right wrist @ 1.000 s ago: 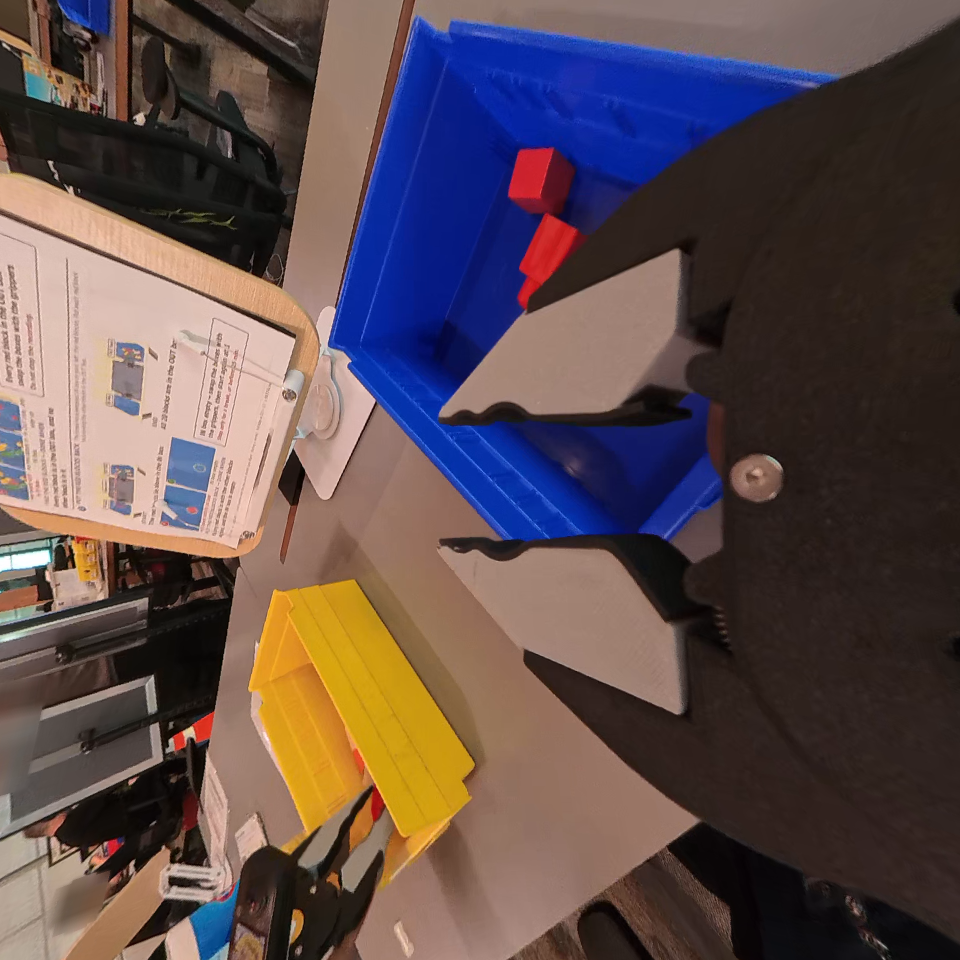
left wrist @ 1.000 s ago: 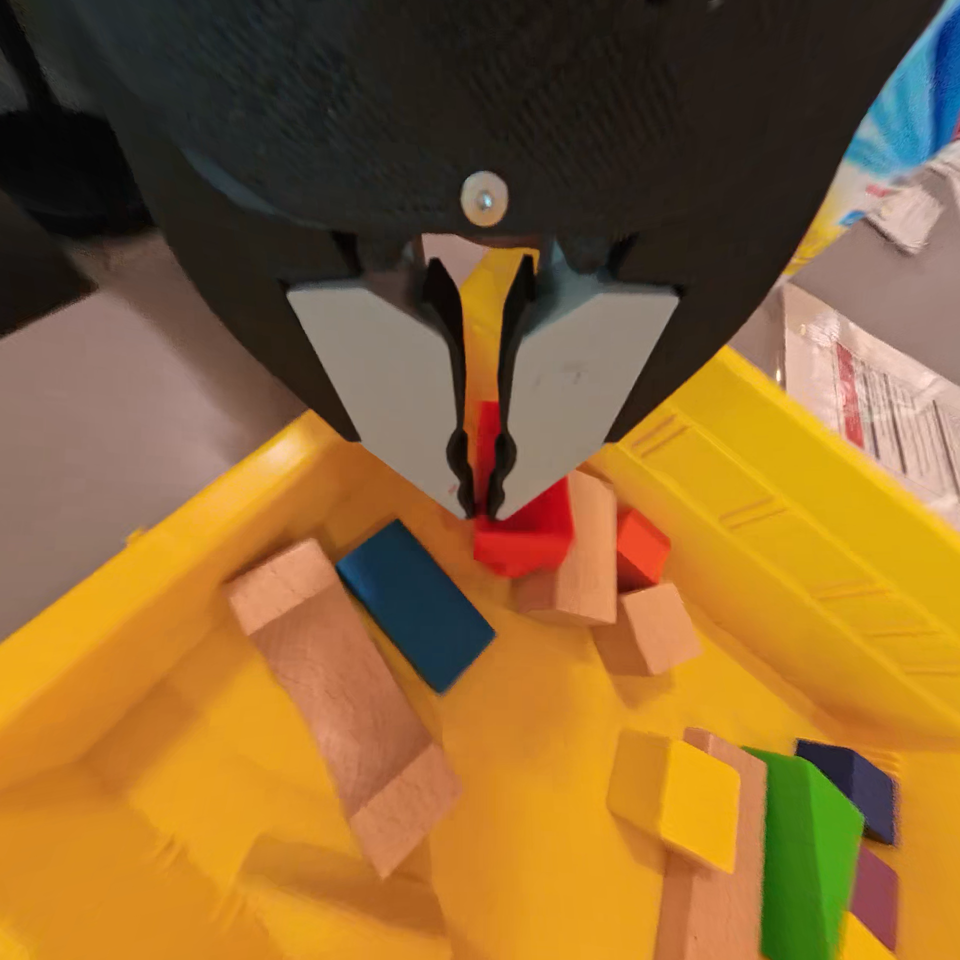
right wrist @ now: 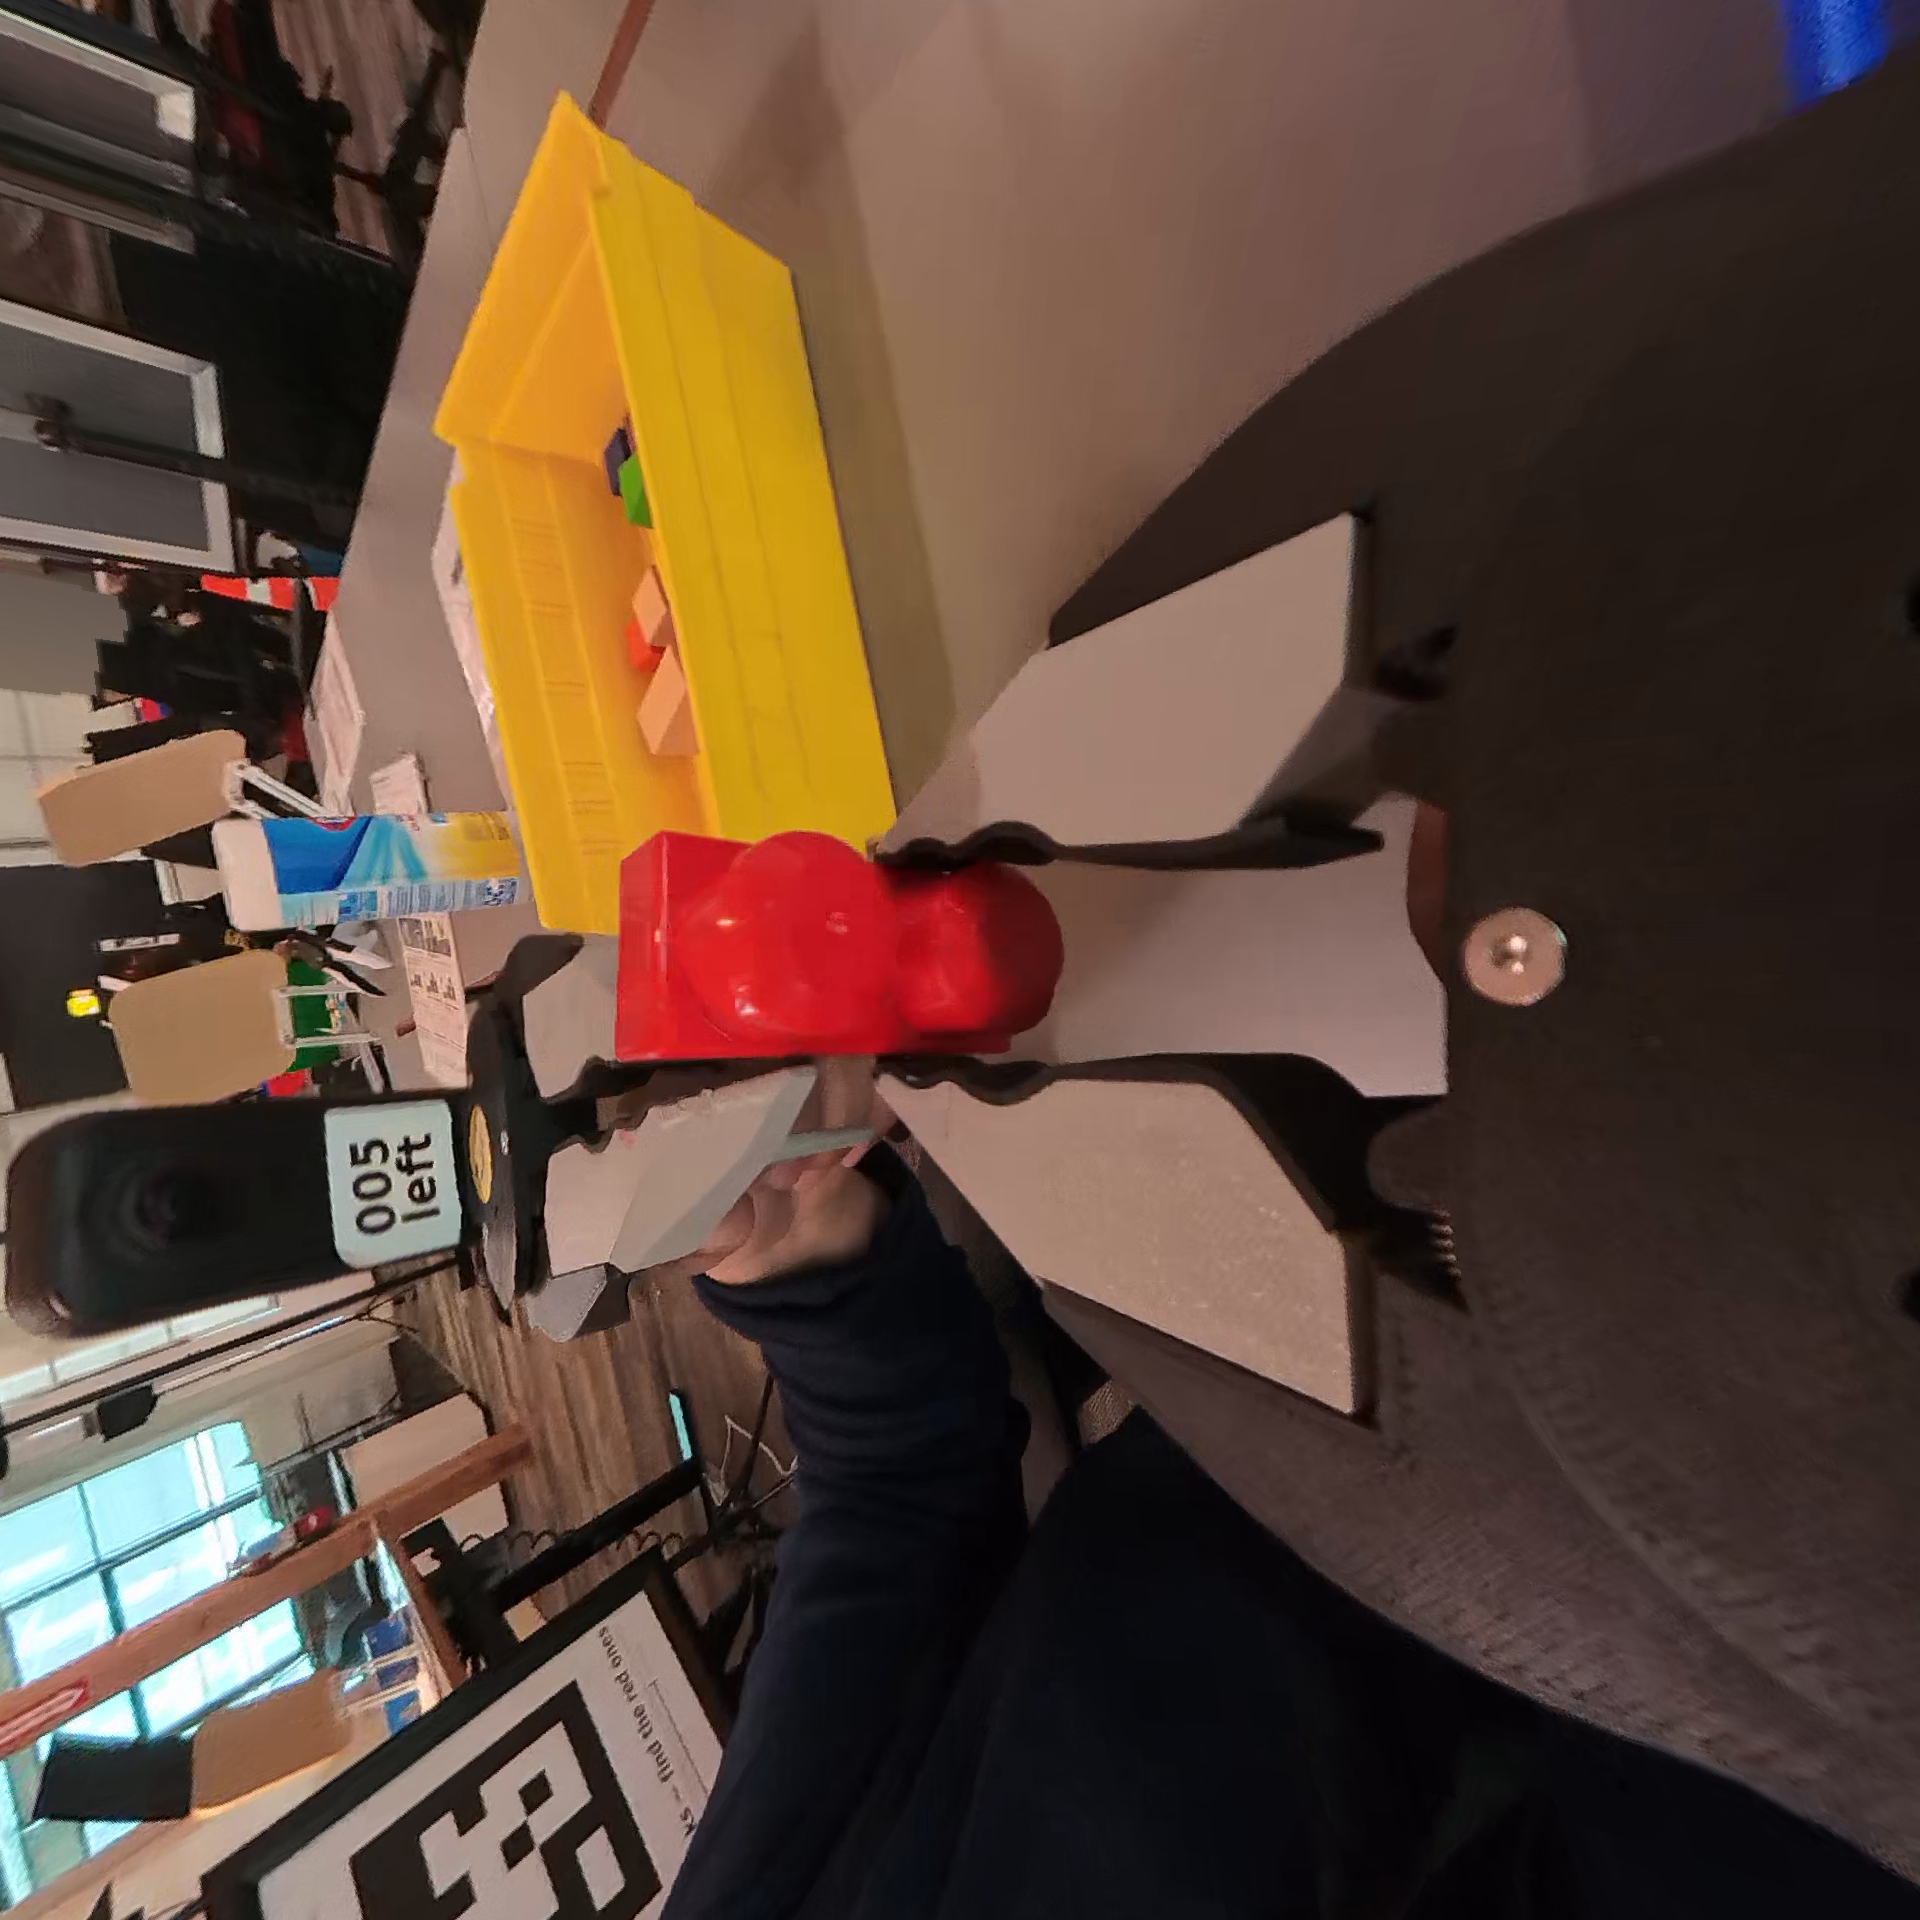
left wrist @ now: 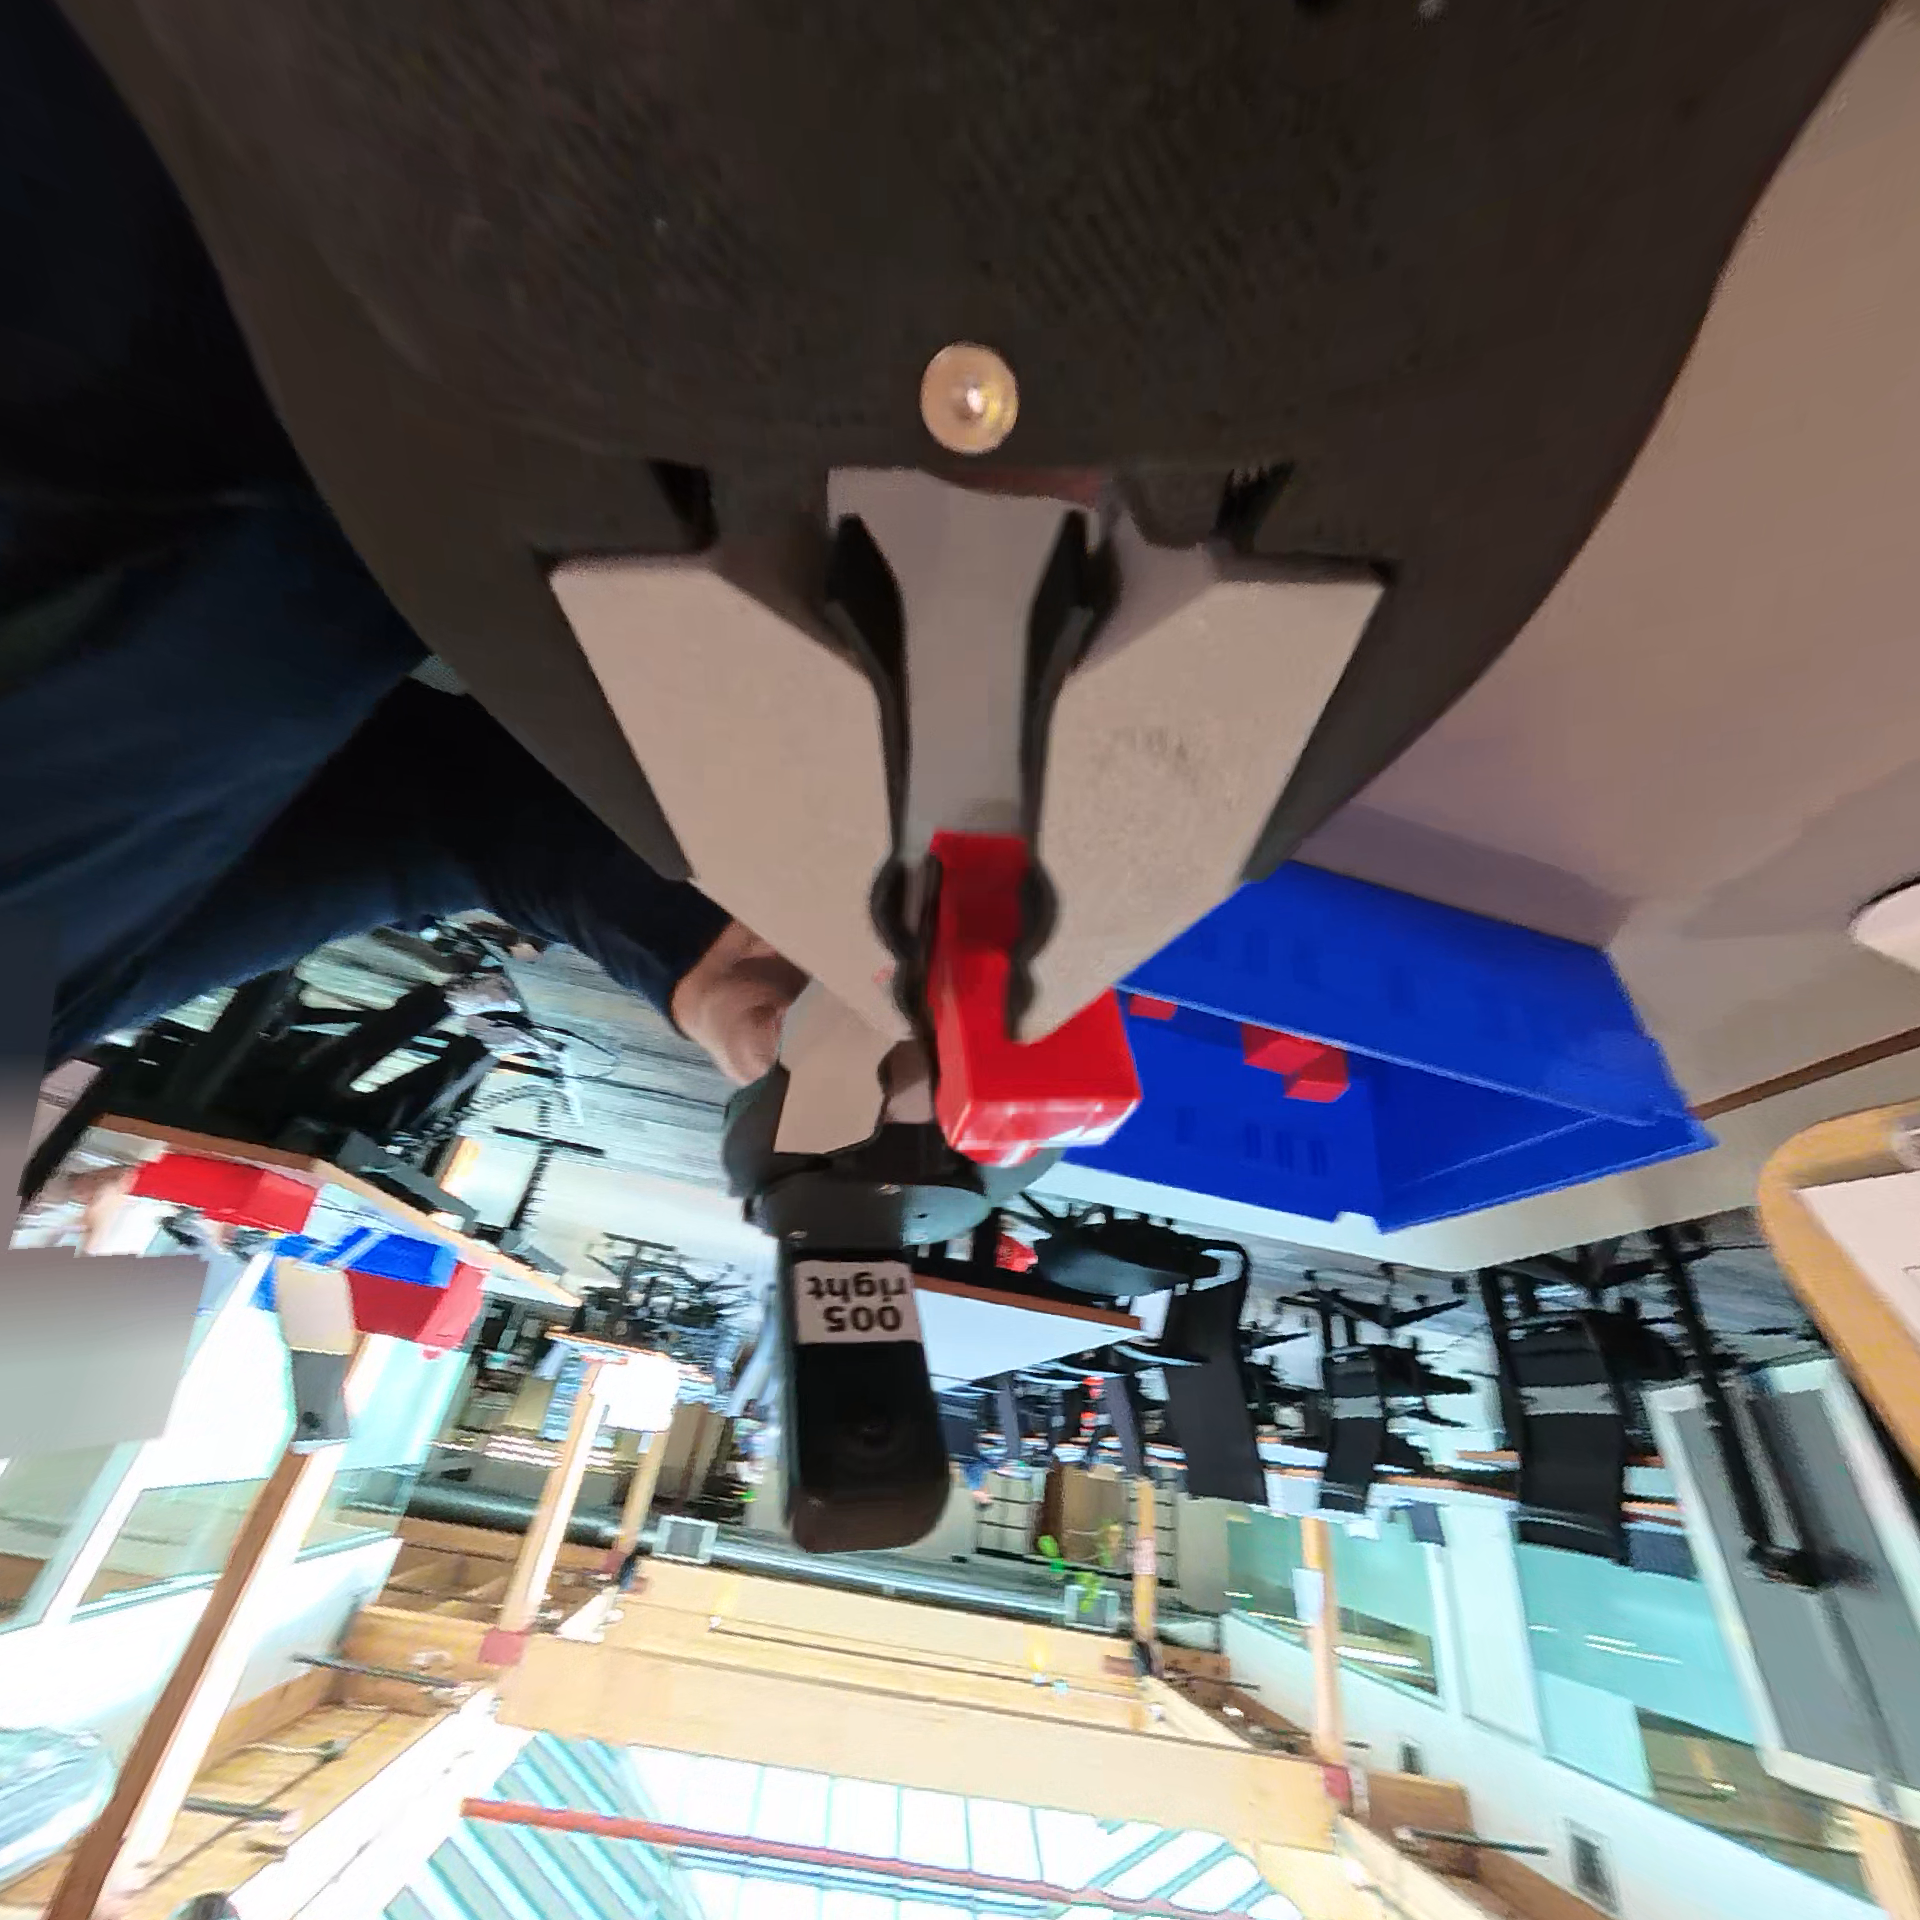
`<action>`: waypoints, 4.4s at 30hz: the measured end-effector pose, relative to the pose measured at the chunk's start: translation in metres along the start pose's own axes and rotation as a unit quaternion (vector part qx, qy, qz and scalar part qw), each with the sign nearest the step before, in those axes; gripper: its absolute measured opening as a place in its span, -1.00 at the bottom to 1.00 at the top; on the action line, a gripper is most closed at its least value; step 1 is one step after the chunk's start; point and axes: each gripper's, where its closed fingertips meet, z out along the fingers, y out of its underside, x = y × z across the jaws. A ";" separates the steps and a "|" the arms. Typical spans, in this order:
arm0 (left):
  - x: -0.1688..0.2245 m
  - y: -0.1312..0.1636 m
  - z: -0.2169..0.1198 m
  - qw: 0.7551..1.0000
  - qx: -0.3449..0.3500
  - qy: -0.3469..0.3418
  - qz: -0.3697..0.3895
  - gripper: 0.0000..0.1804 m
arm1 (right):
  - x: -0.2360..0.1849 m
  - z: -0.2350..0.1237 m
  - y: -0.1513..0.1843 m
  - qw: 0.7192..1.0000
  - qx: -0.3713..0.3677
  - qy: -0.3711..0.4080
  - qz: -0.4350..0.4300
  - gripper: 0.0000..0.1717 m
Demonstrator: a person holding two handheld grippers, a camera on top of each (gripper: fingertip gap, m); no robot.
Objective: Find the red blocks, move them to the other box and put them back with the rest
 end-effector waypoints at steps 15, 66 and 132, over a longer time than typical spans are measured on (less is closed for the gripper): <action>-0.108 0.080 -0.174 0.900 -0.185 -0.392 0.044 -0.15 | 0.182 -0.196 0.068 0.867 -0.151 0.465 0.091 -0.39; -0.059 -0.053 -0.286 0.787 -0.109 -0.542 0.272 -0.98 | 0.010 0.197 0.060 0.965 -0.160 0.206 -0.024 -0.73; -0.128 0.119 -0.288 0.785 -0.345 -0.499 0.126 0.08 | 0.104 -0.290 0.124 0.760 -0.290 0.581 0.022 -0.46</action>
